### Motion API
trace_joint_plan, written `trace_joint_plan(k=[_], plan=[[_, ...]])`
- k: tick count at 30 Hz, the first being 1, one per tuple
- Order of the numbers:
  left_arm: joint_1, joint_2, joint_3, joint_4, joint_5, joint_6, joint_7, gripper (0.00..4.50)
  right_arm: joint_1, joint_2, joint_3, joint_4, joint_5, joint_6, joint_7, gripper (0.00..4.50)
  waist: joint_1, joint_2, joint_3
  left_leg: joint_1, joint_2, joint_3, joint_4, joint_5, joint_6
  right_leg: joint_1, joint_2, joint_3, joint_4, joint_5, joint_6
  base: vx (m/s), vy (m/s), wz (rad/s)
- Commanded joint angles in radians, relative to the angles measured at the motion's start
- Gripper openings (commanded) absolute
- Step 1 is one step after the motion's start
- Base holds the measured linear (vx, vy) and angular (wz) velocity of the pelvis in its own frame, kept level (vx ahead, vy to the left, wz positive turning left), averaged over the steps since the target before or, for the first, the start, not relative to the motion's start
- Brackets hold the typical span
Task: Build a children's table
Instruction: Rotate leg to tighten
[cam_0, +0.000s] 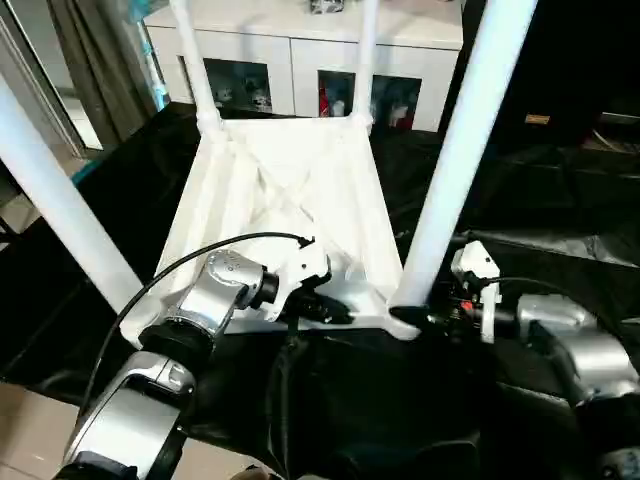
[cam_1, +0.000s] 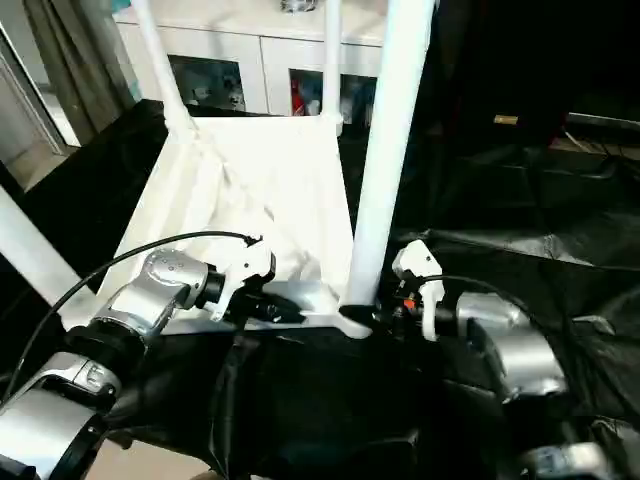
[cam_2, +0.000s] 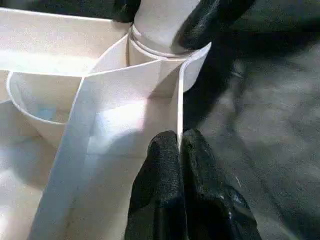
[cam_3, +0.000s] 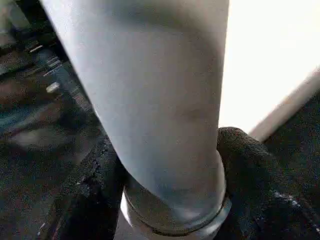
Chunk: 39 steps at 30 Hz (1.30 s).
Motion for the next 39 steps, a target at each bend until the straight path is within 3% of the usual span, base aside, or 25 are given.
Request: trace_joint_plan(k=[1,3,5,6,10,11,13,17,20,23,24,26,29,31,39], plan=[[-0.035,-0.058,0.028,0.003,-0.019,-0.009,0.066,0.0,-0.008,0.043,0.031,0.072,-0.054,0.006,-0.12,2.49,-0.004,-0.019,-0.053,0.018,0.039,-0.019,-0.079,-0.269,0.034,0.042,-0.038,0.037,-0.077,-0.269,-0.224,0.0,0.0,0.0],[-0.049,-0.083,0.037,0.026,-0.01,-0.002,0.133,0.0,-0.018,0.075,0.024,0.113,-0.082,0.006,-0.218,2.49,-0.017,-0.021,-0.048,0.022,0.037,-0.024,-0.086,-0.335,0.002,0.04,-0.037,0.036,-0.09,-0.382,-0.181,0.0,0.0,0.0],[-0.066,-0.115,0.045,0.055,0.002,0.004,0.218,0.0,-0.033,0.118,0.012,0.162,-0.11,0.019,-0.338,2.48,-0.025,-0.018,-0.047,0.029,0.035,-0.025,-0.086,-0.361,-0.01,0.031,-0.036,0.038,-0.097,-0.413,-0.172,0.0,0.0,0.0],[-0.072,-0.128,0.05,0.065,0.002,0.01,0.249,0.0,-0.037,0.13,0.014,0.175,-0.123,0.024,-0.372,2.48,-0.03,-0.019,-0.047,0.024,0.033,-0.028,-0.088,-0.372,-0.016,0.036,-0.036,0.036,-0.098,-0.444,-0.154,0.0,0.0,0.0],[-0.086,-0.174,0.066,0.082,-0.01,0.02,0.324,0.0,-0.049,0.188,-0.003,0.204,-0.135,0.04,-0.47,2.48,-0.034,-0.023,-0.045,0.025,0.031,-0.029,-0.089,-0.39,-0.007,0.03,-0.035,0.038,-0.104,-0.467,-0.138,0.0,0.0,0.0],[-0.084,-0.182,0.063,0.078,-0.012,0.02,0.318,0.0,-0.045,0.2,-0.005,0.193,-0.121,0.034,-0.45,3.04,-0.033,-0.023,-0.046,0.026,0.031,-0.029,-0.089,-0.39,-0.003,0.03,-0.035,0.039,-0.106,-0.471,-0.135,0.0,0.0,0.0],[-0.078,-0.189,0.056,0.066,-0.012,0.021,0.297,0.0,-0.033,0.215,-0.01,0.151,-0.068,0.041,-0.383,3.18,-0.032,-0.022,-0.047,0.026,0.033,-0.029,-0.09,-0.385,0.009,0.028,-0.034,0.044,-0.105,-0.454,-0.133,0.0,0.0,0.0],[-0.064,-0.172,0.045,0.046,-0.014,0.01,0.235,0.0,-0.02,0.178,0.024,0.102,-0.062,0.01,-0.295,3.53,-0.029,-0.022,-0.052,0.022,0.034,-0.028,-0.09,-0.344,0.027,0.033,-0.031,0.049,-0.095,-0.352,-0.158,0.0,0.0,0.0],[-0.042,-0.135,0.025,0.014,-0.027,-0.005,0.139,0.0,-0.008,0.12,0.037,0.054,-0.034,-0.004,-0.189,3.65,-0.023,-0.025,-0.053,0.017,0.032,-0.024,-0.085,-0.3,0.058,0.04,-0.034,0.05,-0.088,-0.281,-0.189,0.0,0.0,0.0],[-0.008,-0.084,0.005,-0.05,-0.055,0.001,-0.002,0.0,0.011,0.039,0.04,-0.018,-0.006,0.012,-0.04,3.65,-0.017,-0.025,-0.055,0.016,0.035,-0.022,-0.081,-0.266,0.085,0.043,-0.034,0.051,-0.083,-0.241,-0.203,0.0,0.0,0.0],[-0.003,-0.074,0.001,-0.061,-0.06,0.004,-0.028,0.0,0.013,0.023,0.04,-0.029,0.001,0.017,-0.014,3.65,-0.015,-0.024,-0.057,0.011,0.036,-0.021,-0.078,-0.235,0.1,0.046,-0.032,0.05,-0.075,-0.199,-0.216,0.0,0.0,0.0],[0.004,-0.056,-0.005,-0.077,-0.064,0.012,-0.066,0.0,0.016,-0.004,0.038,-0.044,0.011,0.025,0.025,3.65,-0.01,-0.021,-0.06,0.014,0.039,-0.018,-0.073,-0.191,0.116,0.043,-0.029,0.048,-0.066,-0.129,-0.244,0.0,0.0,0.0],[0.019,-0.001,-0.029,-0.106,-0.065,0.023,-0.171,0.0,0.027,-0.075,0.027,-0.081,0.044,0.063,0.115,3.65,0.009,-0.024,-0.065,0.016,0.041,-0.015,-0.065,-0.136,0.141,0.044,-0.029,0.047,-0.052,-0.045,-0.278,0.0,0.0,0.0],[0.025,0.023,-0.037,-0.117,-0.063,0.03,-0.207,0.0,0.038,-0.109,0.026,-0.098,0.059,0.075,0.151,3.65,0.013,-0.022,-0.062,0.016,0.042,-0.014,-0.065,-0.141,0.141,0.042,-0.028,0.048,-0.052,-0.054,-0.279,0.0,0.0,0.0],[0.03,0.044,-0.035,-0.143,-0.069,0.049,-0.23,0.0,0.067,-0.158,0.034,-0.131,0.07,0.106,0.215,3.5,0.017,-0.025,-0.056,0.018,0.042,-0.017,-0.075,-0.22,0.082,0.042,-0.034,0.051,-0.065,-0.18,-0.252,0.0,0.0,0.0]])
